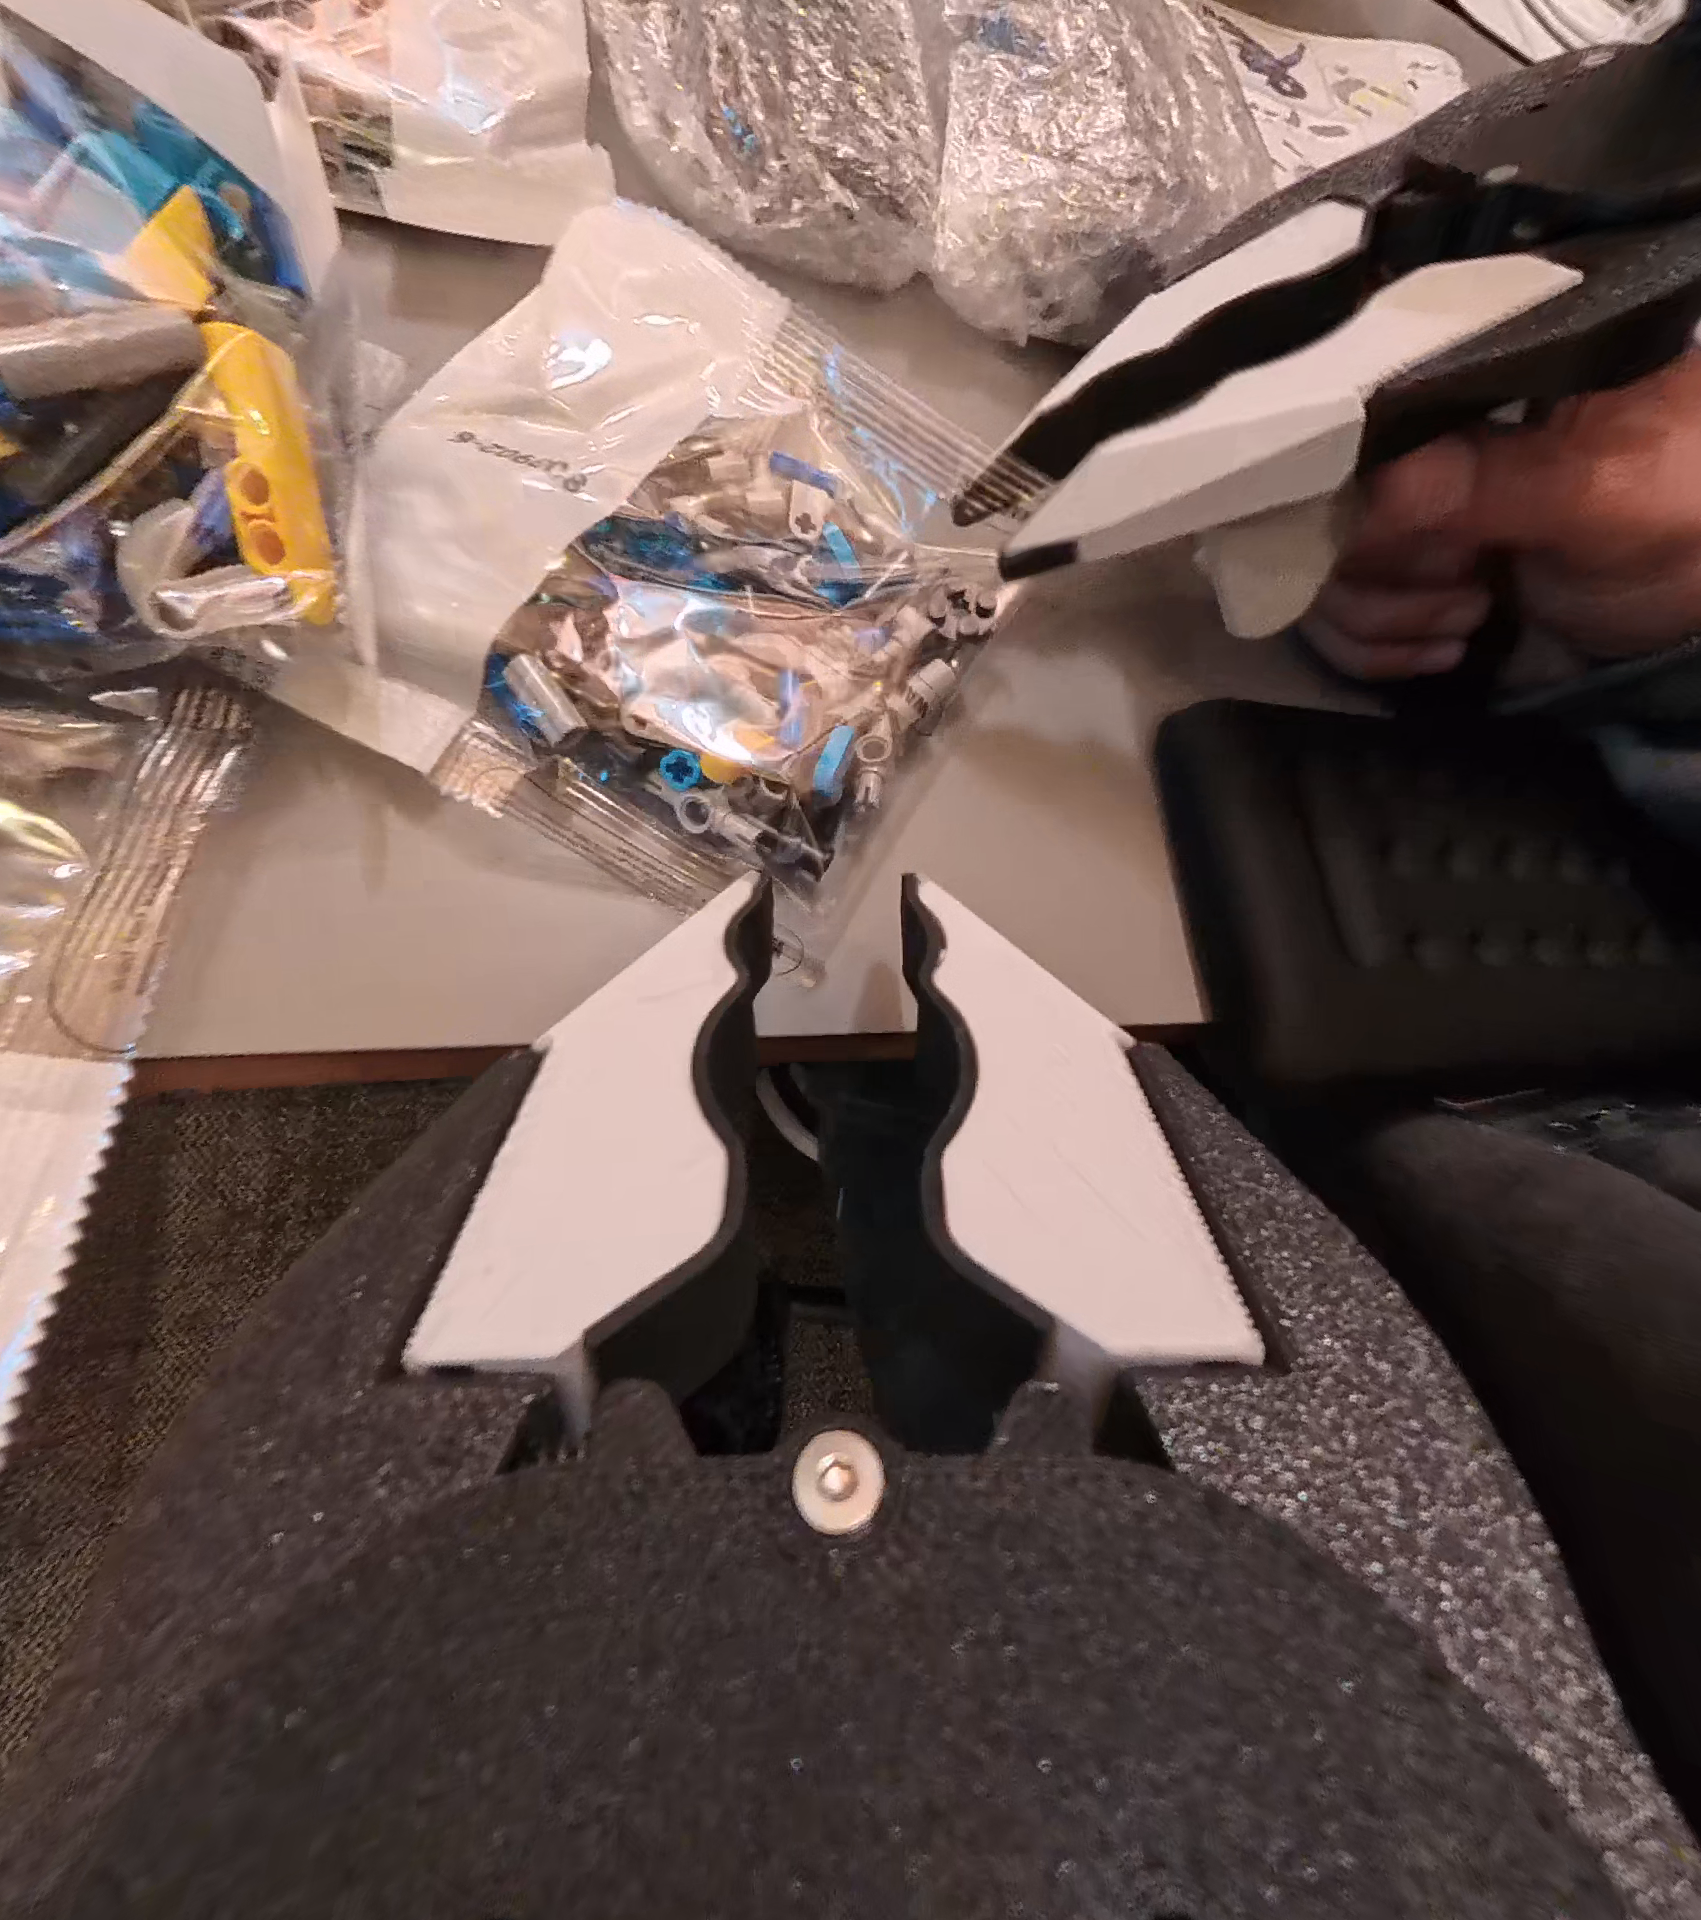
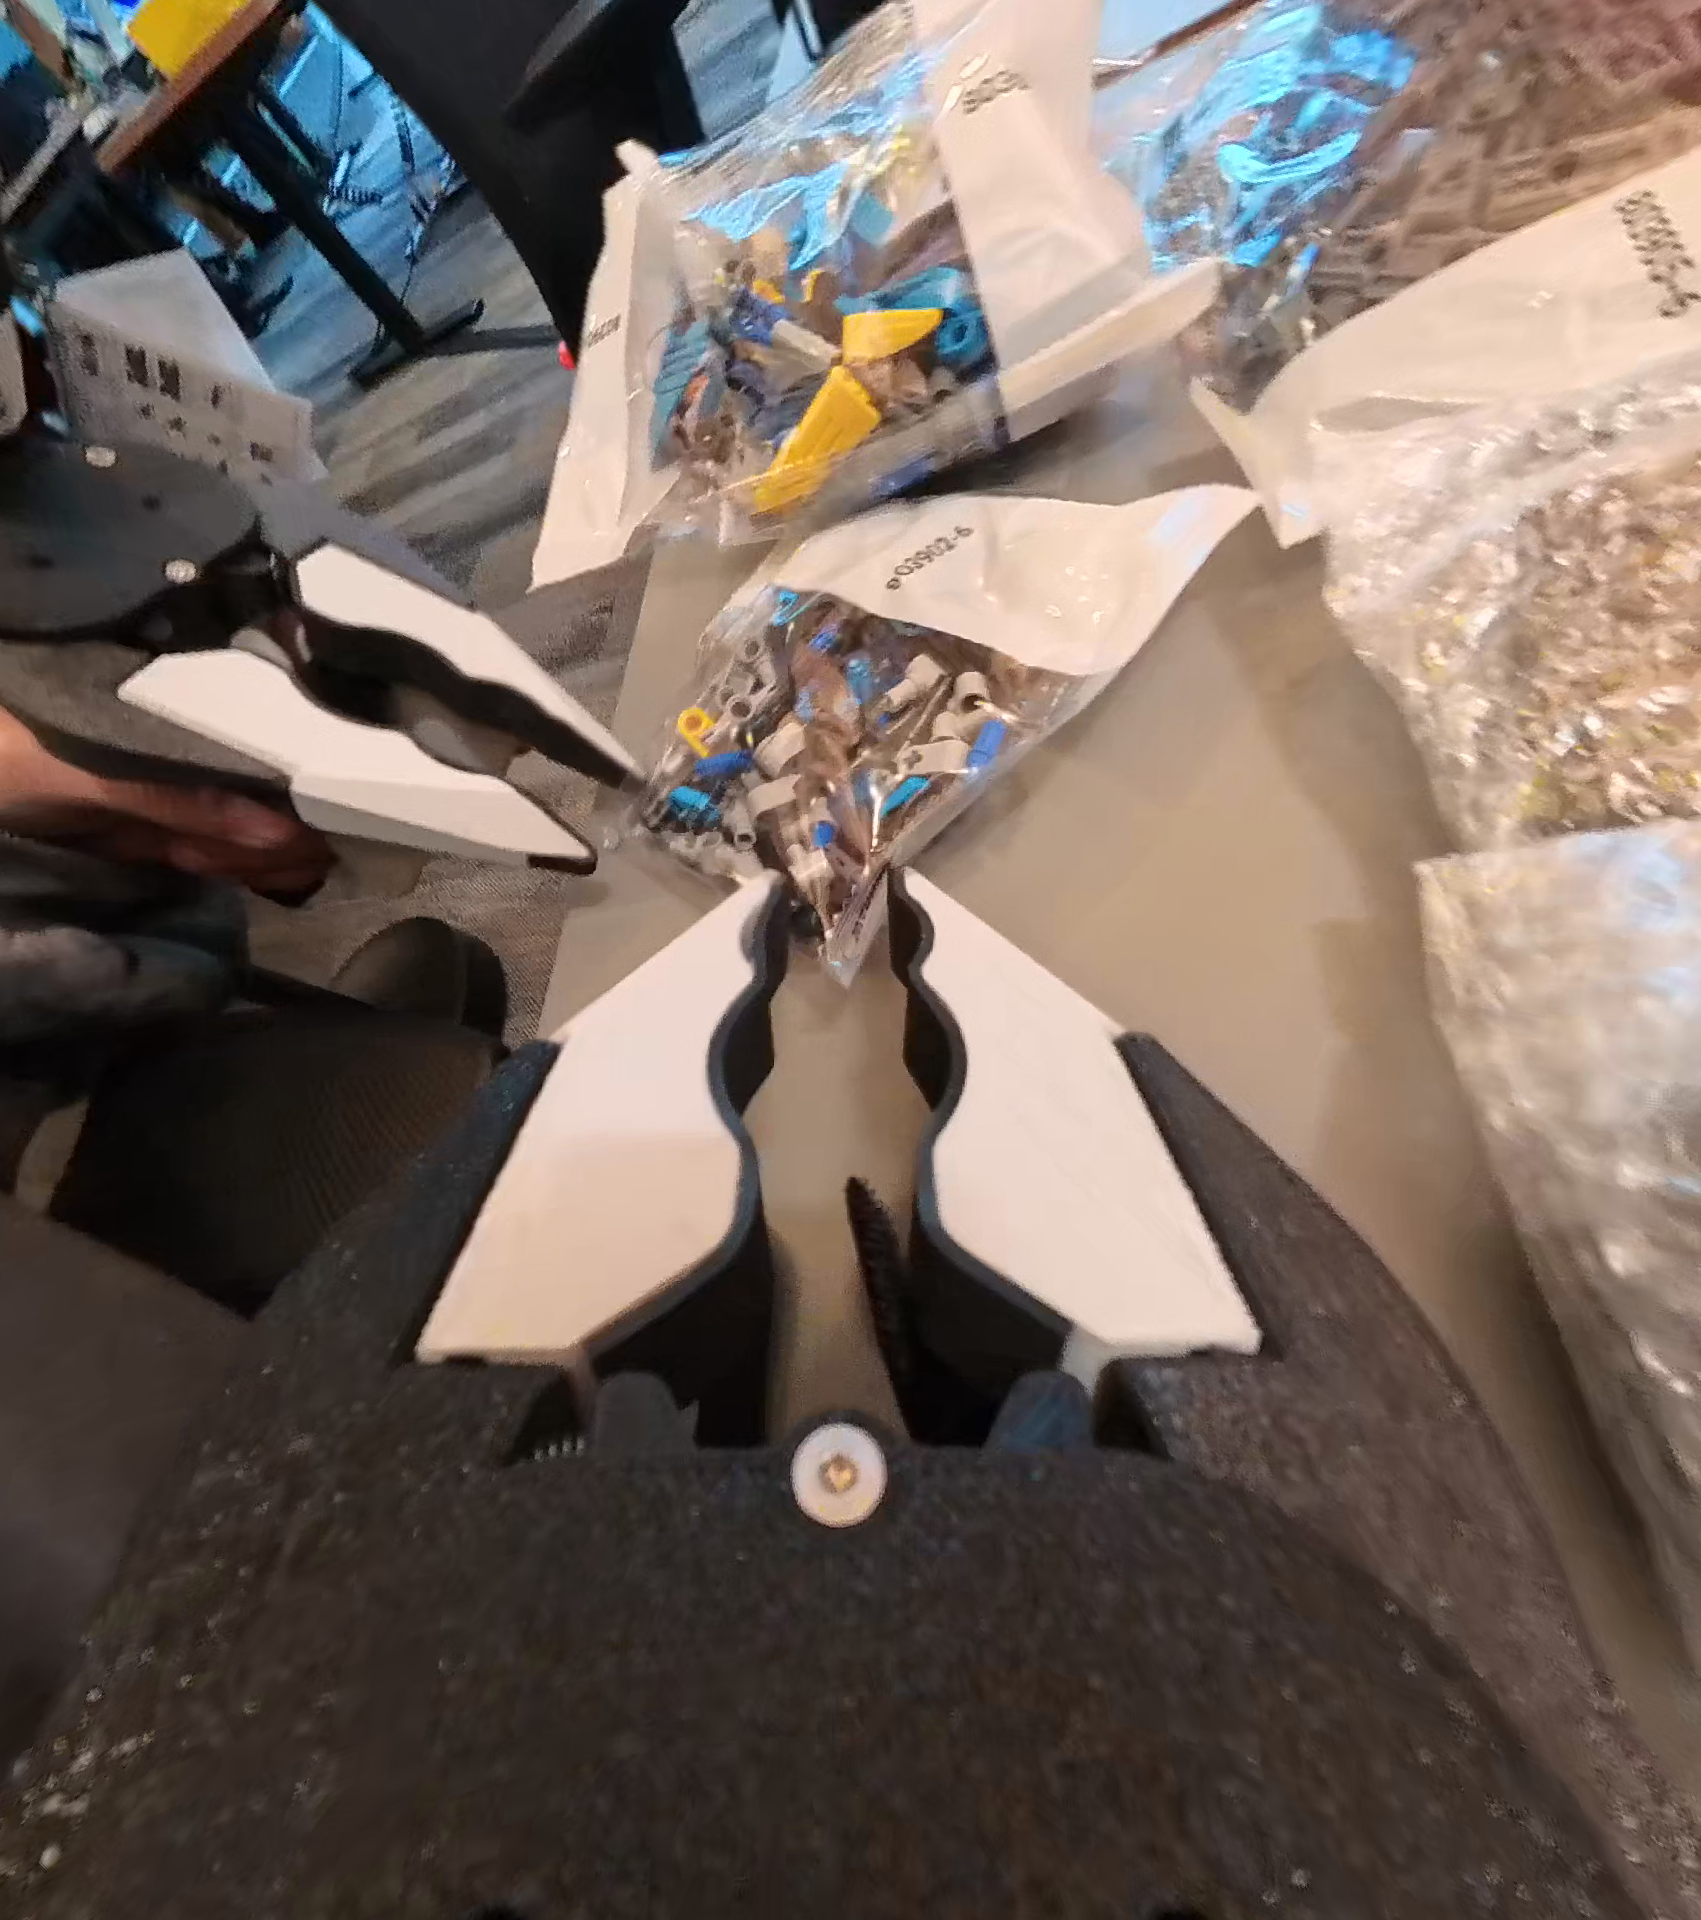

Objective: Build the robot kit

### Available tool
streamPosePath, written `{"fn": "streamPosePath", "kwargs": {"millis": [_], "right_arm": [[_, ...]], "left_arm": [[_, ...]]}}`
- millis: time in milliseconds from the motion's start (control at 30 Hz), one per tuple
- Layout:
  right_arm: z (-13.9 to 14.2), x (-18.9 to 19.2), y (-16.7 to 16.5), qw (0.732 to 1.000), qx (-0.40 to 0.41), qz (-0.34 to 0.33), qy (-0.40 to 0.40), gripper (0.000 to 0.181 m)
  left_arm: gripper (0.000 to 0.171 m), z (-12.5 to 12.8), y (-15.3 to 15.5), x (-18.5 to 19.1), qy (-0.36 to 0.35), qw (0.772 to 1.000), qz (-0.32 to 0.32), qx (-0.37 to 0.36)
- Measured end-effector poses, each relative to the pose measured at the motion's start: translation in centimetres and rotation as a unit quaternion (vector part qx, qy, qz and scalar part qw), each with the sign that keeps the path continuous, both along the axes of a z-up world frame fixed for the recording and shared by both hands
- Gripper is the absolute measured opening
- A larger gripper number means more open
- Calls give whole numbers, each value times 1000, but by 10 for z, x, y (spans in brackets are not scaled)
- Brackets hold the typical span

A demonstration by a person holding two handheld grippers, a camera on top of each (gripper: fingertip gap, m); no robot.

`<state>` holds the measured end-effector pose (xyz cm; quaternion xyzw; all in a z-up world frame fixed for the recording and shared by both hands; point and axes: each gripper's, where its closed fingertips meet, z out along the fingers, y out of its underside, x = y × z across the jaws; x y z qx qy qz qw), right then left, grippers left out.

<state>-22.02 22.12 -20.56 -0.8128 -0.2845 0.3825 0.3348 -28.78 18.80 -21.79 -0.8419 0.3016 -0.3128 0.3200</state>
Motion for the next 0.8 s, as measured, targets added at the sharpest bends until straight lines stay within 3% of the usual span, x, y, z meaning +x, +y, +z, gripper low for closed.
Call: {"fn": "streamPosePath", "kwargs": {"millis": [133, 367, 600, 733, 800], "right_arm": [[-3, 15, 8, 999, -21, -35, 5, 0], [17, 56, 6, 997, 3, -83, -5, 0], [90, 140, -37, 983, 53, -130, 118, 0], [131, 193, -65, 967, 83, -151, 185, 0], [152, 220, -78, 953, 83, -161, 241, 0]], "left_arm": [[21, 1, -9, 12, 11, 999, -30, 4], [19, 12, -16, 43, 13, 996, -84, 16], [25, 46, -10, 101, -25, 989, -138, 39], [33, 80, -14, 159, -122, 978, -169, 19], [45, 97, -17, 191, -187, 966, -179, -14]]}}
